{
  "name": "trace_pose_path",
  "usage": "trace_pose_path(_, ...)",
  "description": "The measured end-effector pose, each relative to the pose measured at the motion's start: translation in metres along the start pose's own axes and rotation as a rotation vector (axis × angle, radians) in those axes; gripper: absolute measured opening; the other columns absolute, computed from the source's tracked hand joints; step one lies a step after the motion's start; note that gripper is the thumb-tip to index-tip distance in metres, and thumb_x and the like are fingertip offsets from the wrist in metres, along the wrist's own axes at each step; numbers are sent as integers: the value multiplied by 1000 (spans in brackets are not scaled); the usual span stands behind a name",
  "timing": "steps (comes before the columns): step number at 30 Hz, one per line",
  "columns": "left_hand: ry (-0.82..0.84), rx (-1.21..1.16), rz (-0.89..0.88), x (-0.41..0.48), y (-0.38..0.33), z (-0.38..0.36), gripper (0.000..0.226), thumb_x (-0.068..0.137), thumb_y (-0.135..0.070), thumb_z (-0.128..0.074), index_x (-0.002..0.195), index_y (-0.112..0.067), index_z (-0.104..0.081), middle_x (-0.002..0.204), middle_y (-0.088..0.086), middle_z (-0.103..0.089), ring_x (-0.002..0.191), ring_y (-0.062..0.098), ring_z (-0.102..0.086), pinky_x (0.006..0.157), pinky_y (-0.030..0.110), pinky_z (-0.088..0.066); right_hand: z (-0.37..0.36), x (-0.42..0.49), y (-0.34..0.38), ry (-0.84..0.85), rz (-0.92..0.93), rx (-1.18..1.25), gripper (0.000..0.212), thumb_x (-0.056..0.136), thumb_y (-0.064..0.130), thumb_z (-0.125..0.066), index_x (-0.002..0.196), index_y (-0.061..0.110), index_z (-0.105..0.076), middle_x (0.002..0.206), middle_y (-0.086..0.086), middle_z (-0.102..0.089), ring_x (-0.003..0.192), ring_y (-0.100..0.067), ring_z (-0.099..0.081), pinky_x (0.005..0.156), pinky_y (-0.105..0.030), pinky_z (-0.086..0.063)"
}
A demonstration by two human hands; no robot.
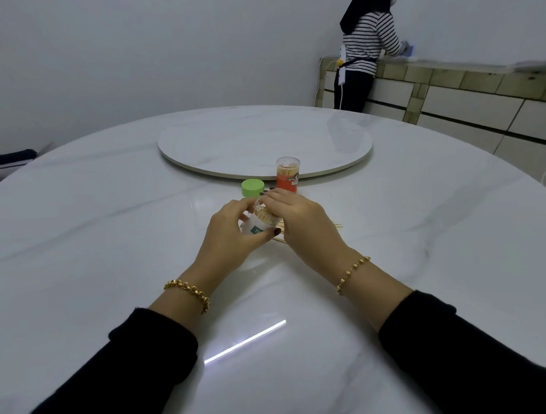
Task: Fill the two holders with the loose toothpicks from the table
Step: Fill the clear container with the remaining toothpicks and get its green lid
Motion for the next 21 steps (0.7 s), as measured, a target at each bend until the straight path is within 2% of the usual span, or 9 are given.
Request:
trace_pose_path(3,-3,-11,9,0,1,1,48,73,-25,-79,117,-23,-61,108,-5,-61,91,6,-53,71,5,-39,-5,-1,-8,27,-71,182,51,72,-3,-48,121,0,-62,121,-15,-65,113,-30,-62,94,-42,-52)
trace_pose_path(5,-2,-11,10,0,1,1,49,72,-26,-79,117,-22,-61,108,-4,-61,91,6,-53,71,3,-38,-4,-4,-19,31,-192,413,54,80,1,-40,132,7,-54,126,-10,-62,111,-16,-59,96,-29,-47)
trace_pose_path(8,1,-6,1,1,-1,1,52,72,-28,-80,119,-19,-61,110,-4,-61,91,8,-53,70,2,-39,7,-9,-35,-82,-345,574,53,89,-1,-38,138,14,-49,116,-4,-63,94,3,-55,84,-9,-40)
trace_pose_path(11,-4,-2,1,1,-1,3,53,73,-31,-80,120,-18,-60,111,-4,-60,93,9,-52,70,1,-39,6,-17,-48,-145,-485,705,47,96,7,-36,141,15,-44,134,10,-50,119,13,-45,98,-9,-36)
trace_pose_path(13,-7,5,2,1,-1,3,54,73,-31,-79,122,-17,-59,111,-3,-59,94,10,-52,70,0,-39,-3,-25,-55,-140,-616,773,43,99,16,-33,141,17,-44,136,13,-49,123,9,-44,102,-14,-38)
trace_pose_path(15,-17,1,4,1,-2,5,54,74,-30,-79,122,-16,-59,111,-2,-59,94,11,-52,69,-1,-38,-12,-29,-53,-94,-712,846,36,104,24,-30,134,22,-50,128,11,-56,115,10,-50,95,-10,-40)
trace_pose_path(18,-31,-16,8,0,-2,6,53,74,-29,-79,121,-17,-59,110,-4,-59,93,9,-52,69,-1,-38,-23,-30,-40,-21,-714,950,28,106,26,-27,111,34,-53,98,24,-59,88,25,-53,74,4,-36)
trace_pose_path(20,-27,-30,6,0,-2,6,49,74,-28,-79,119,-21,-60,108,-6,-59,91,6,-52,70,2,-39,-24,-28,-30,1,-663,959,28,106,24,-26,111,30,-52,92,30,-57,86,25,-54,78,2,-37)
trace_pose_path(21,-22,-33,4,0,-2,6,48,74,-28,-79,117,-23,-60,107,-7,-60,91,5,-52,71,4,-40,-23,-26,-25,9,-632,921,30,105,28,-25,118,27,-52,93,31,-60,95,22,-54,91,-6,-38)
Point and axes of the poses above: each hand's wrist, its own x-axis towards the middle knuckle, its own z-axis out of the back of the hand, y = z × x, the point moved 10 cm from there along x, towards the middle knuckle
